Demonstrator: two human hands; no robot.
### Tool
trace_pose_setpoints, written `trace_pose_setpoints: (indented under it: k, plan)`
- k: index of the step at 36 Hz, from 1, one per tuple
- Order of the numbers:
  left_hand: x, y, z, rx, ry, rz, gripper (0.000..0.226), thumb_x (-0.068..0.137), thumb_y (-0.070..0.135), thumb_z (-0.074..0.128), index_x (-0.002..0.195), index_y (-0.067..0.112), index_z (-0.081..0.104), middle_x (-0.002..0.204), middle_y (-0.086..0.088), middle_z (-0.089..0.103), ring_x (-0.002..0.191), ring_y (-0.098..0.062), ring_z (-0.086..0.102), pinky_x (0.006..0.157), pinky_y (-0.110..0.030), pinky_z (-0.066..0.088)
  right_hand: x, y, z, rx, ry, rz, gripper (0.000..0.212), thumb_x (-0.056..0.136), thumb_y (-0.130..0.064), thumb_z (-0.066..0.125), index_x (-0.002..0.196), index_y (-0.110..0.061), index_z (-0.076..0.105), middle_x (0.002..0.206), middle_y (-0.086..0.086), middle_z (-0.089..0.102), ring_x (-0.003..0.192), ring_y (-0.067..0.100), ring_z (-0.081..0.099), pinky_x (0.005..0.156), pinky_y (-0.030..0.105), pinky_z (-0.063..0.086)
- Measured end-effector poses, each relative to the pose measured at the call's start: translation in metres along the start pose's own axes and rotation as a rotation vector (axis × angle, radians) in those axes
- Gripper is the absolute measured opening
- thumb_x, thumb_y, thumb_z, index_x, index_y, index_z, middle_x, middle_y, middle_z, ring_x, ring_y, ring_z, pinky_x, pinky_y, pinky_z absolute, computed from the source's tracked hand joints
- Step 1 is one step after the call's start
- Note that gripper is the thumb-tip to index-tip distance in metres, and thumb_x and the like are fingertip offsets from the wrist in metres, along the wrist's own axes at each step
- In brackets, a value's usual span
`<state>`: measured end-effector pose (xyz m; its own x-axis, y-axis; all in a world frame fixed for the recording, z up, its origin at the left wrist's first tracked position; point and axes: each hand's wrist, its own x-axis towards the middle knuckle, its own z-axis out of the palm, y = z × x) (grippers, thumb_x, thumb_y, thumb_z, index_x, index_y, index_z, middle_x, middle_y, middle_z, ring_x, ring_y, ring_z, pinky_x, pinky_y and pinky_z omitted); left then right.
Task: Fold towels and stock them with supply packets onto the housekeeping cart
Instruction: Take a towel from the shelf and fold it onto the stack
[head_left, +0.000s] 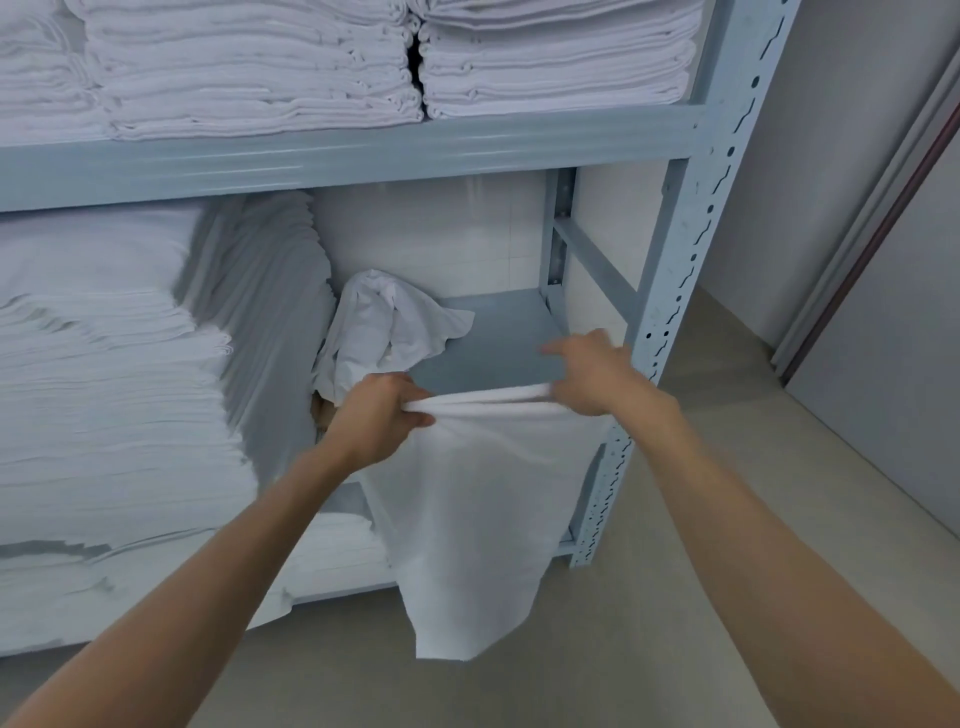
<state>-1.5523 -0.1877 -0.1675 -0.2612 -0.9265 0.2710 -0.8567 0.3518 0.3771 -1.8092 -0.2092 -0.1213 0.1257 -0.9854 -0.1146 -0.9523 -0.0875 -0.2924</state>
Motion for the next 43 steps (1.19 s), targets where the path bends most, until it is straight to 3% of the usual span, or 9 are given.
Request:
trace_pose_setpoints:
  k: [3,9,14,19,22,25,35,41,43]
  plan:
    - [0.009,0.012,-0.001,-0.005,-0.024,-0.002,0.015,0.085,0.016,0.077,0.099,0.016,0.08,0.086,-0.006,0.068,0.08,-0.026,0.062,0.072,-0.037,0.048,-0.008,-0.038,0.031,0.01,-0.066,-0.276,0.091,0.076,-0.059,0.073,0.151,-0.032,0.029,0.147,0.001,0.046,0.136,0.029,0.037,0.108,0.049,0.023]
    - [0.006,0.008,-0.017,0.015,-0.024,0.032,0.008,0.085,0.017,0.077,0.092,0.018,0.08,0.079,-0.002,0.074,0.068,-0.02,0.062,0.065,-0.035,0.049,0.004,-0.051,0.077,-0.122,0.275,-0.404,0.015,0.098,-0.027,0.057,0.108,-0.017,0.062,0.103,0.007,0.068,0.094,0.029,0.063,0.067,0.032,0.03]
    - [-0.007,-0.027,-0.028,0.007,0.274,-0.091,0.041,0.076,0.037,0.085,0.109,0.019,0.07,0.093,0.004,0.072,0.077,-0.014,0.063,0.069,-0.025,0.047,0.013,-0.055,0.07,0.002,0.274,-0.424,0.018,0.1,-0.026,0.054,0.088,-0.014,0.061,0.089,0.007,0.068,0.077,0.03,0.06,0.06,0.033,0.029]
    - [-0.031,-0.052,-0.019,-0.528,0.564,-0.415,0.06,0.066,0.032,0.092,0.098,0.025,0.043,0.099,0.011,0.062,0.076,-0.002,0.063,0.071,-0.023,0.056,0.022,-0.06,0.053,0.072,0.275,-0.378,0.023,0.099,-0.027,0.056,0.078,-0.021,0.052,0.074,-0.004,0.051,0.065,0.019,0.043,0.052,0.033,0.022]
    - [-0.038,-0.053,0.001,-0.579,0.509,-0.492,0.051,0.067,0.033,0.092,0.093,0.022,0.05,0.1,0.0,0.066,0.088,-0.017,0.065,0.076,-0.033,0.056,0.029,-0.069,0.045,0.053,0.293,-0.374,0.019,0.099,-0.028,0.056,0.087,-0.016,0.063,0.081,0.001,0.061,0.069,0.019,0.047,0.057,0.033,0.027]
    - [-0.035,-0.045,0.018,-0.691,0.483,-0.505,0.055,0.067,0.034,0.092,0.109,0.028,0.058,0.106,0.01,0.067,0.092,0.001,0.063,0.074,-0.027,0.054,0.032,-0.077,0.038,0.043,0.298,-0.404,0.016,0.098,-0.03,0.057,0.095,-0.018,0.067,0.089,0.003,0.066,0.077,0.023,0.056,0.061,0.032,0.031]
    - [-0.016,-0.029,0.037,-0.76,0.483,-0.476,0.054,0.074,0.021,0.087,0.121,0.01,0.063,0.12,-0.008,0.066,0.108,-0.024,0.064,0.094,-0.048,0.054,0.029,-0.059,0.032,-0.066,0.277,-0.363,0.016,0.097,-0.029,0.058,0.084,-0.021,0.062,0.068,-0.008,0.046,0.065,0.019,0.045,0.049,0.027,0.02]
    - [-0.002,-0.018,0.02,-0.495,0.386,-0.186,0.042,0.08,0.011,0.082,0.119,0.005,0.068,0.117,0.001,0.066,0.105,-0.014,0.062,0.084,-0.001,0.04,0.025,-0.04,0.017,-0.161,0.231,-0.302,0.014,0.099,-0.025,0.054,0.094,-0.02,0.066,0.091,0.002,0.066,0.079,0.025,0.06,0.059,0.029,0.031]
    - [0.005,-0.012,0.011,-0.448,0.379,-0.088,0.038,0.082,0.01,0.08,0.118,0.005,0.069,0.114,0.004,0.064,0.104,-0.013,0.061,0.085,0.001,0.038,0.025,-0.035,0.008,-0.159,0.227,-0.29,0.012,0.1,-0.023,0.054,0.095,-0.021,0.065,0.093,0.002,0.067,0.077,0.022,0.056,0.062,0.029,0.03]
